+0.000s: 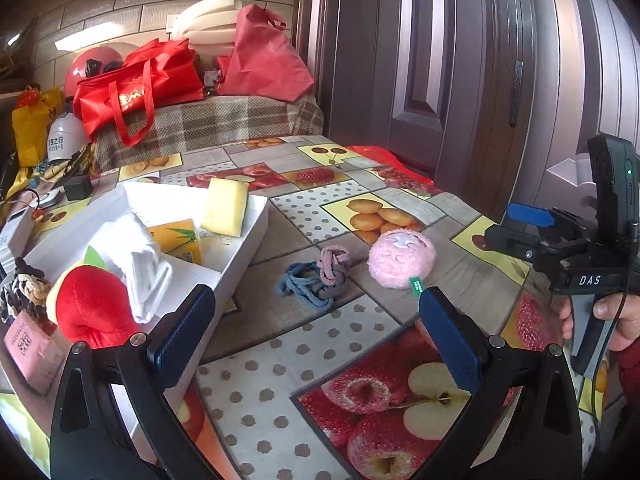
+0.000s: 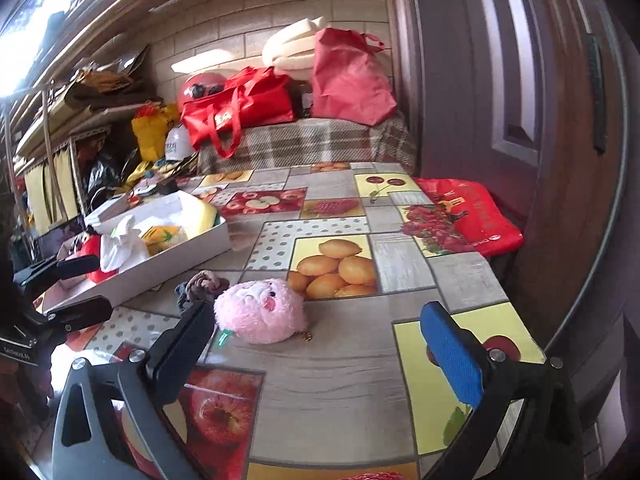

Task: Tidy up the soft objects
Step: 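Move the left gripper to the knotted rope while the right gripper grasps the pink plush ball, then grasp the blue-pink knotted rope with the left gripper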

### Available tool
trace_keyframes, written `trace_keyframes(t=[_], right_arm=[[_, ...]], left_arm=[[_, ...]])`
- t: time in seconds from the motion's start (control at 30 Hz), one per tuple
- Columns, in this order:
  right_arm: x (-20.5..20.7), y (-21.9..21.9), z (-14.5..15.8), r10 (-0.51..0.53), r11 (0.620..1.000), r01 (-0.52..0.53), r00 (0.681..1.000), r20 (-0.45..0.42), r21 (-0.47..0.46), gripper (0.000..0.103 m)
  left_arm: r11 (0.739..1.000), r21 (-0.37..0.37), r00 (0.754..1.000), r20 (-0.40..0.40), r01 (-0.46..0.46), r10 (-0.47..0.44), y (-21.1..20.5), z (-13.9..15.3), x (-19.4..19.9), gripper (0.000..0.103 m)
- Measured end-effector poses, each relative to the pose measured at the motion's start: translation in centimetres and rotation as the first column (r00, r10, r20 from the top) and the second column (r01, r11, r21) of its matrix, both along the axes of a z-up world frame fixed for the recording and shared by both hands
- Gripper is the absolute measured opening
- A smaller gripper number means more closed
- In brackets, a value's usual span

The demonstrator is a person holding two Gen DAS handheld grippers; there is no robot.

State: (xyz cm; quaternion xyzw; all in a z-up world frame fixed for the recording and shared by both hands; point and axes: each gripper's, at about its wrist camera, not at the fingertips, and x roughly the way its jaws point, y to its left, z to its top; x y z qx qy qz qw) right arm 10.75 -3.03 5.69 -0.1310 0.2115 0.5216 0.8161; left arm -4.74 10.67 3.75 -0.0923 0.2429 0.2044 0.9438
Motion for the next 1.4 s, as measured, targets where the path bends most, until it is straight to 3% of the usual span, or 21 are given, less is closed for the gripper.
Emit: trace_keyframes(t=[0.2,0.23,0.3,0.33,0.4,0.57,0.63,0.73,0.93,1.0,1.1,1.13,1.17,1.27,1.4], right_arm=[[-0.4,7.2,-2.2,0.097,0.975,-0.097,0.995,-0.011,-0.200,0.103],[-0.1,8.2,-2.7,0.093,0.968,-0.096,0.995,-0.024,-0.230,0.102],[0.6,9.7,-3.6,0.094,0.952,-0.110,0.993,-0.069,-0.285,0.086],[1.0,10.1,-4.1,0.090,0.944,-0.117,0.991,-0.098,-0.310,0.066],[1.5,9.4,-4.1,0.086,0.953,-0.119,0.988,-0.128,-0.280,0.066],[3.7,5.9,-3.9,-0.038,0.963,0.006,0.993,-0.115,-0.269,0.066],[5.2,4.7,-3.9,-0.077,0.970,0.035,0.983,-0.169,-0.242,0.066],[6.3,3.9,-3.8,-0.083,0.979,0.034,0.967,-0.242,-0.201,0.066],[5.7,4.2,-3.7,-0.073,0.977,0.025,0.973,-0.220,-0.212,0.066],[5.9,4.1,-3.7,-0.071,0.979,0.023,0.971,-0.230,-0.204,0.066],[6.3,3.9,-3.7,-0.071,0.981,0.023,0.966,-0.248,-0.191,0.066],[6.3,3.9,-3.7,-0.072,0.982,0.024,0.965,-0.251,-0.188,0.066],[6.3,3.8,-3.7,-0.073,0.982,0.025,0.965,-0.253,-0.187,0.066],[6.2,3.8,-3.7,-0.078,0.982,0.031,0.966,-0.247,-0.187,0.066],[6.2,3.4,-3.4,-0.096,0.983,0.056,0.968,-0.232,-0.174,0.066]], left_arm=[[1.000,0.004,0.998,-0.056,0.014,-0.014,-0.6,-0.3,1.4,0.103],[1.000,0.011,0.997,-0.077,-0.015,0.016,-0.4,-0.4,1.6,0.102],[0.999,-0.019,0.995,-0.097,-0.032,0.029,0.4,-0.8,2.1,0.102],[0.999,-0.037,0.994,-0.103,-0.027,0.023,0.7,-1.0,2.4,0.102],[0.998,-0.050,0.992,-0.123,-0.024,0.018,1.1,-1.2,3.2,0.102],[0.999,-0.042,0.984,-0.176,0.025,-0.032,0.7,-1.8,6.3,0.102],[0.999,-0.032,0.981,-0.194,0.027,-0.032,0.8,-1.9,7.8,0.102],[1.000,-0.011,0.973,-0.230,0.025,-0.027,1.2,-2.1,9.9,0.102],[1.000,-0.004,0.942,-0.334,0.028,-0.028,1.8,-3.4,12.6,0.101],[0.999,-0.032,0.926,-0.375,0.036,-0.045,1.9,-4.1,13.0,0.092],[0.999,-0.032,0.934,-0.355,0.032,-0.041,1.8,-4.0,12.6,0.072],[0.999,-0.029,0.935,-0.351,0.032,-0.040,1.7,-3.9,12.5,0.060],[0.999,-0.025,0.937,-0.346,0.038,-0.044,1.5,-3.8,12.4,0.040],[0.998,-0.016,0.942,-0.329,0.067,-0.069,1.0,-3.6,12.0,0.016],[0.996,0.025,0.965,-0.252,0.086,-0.077,0.1,-2.4,10.9,0.016]])
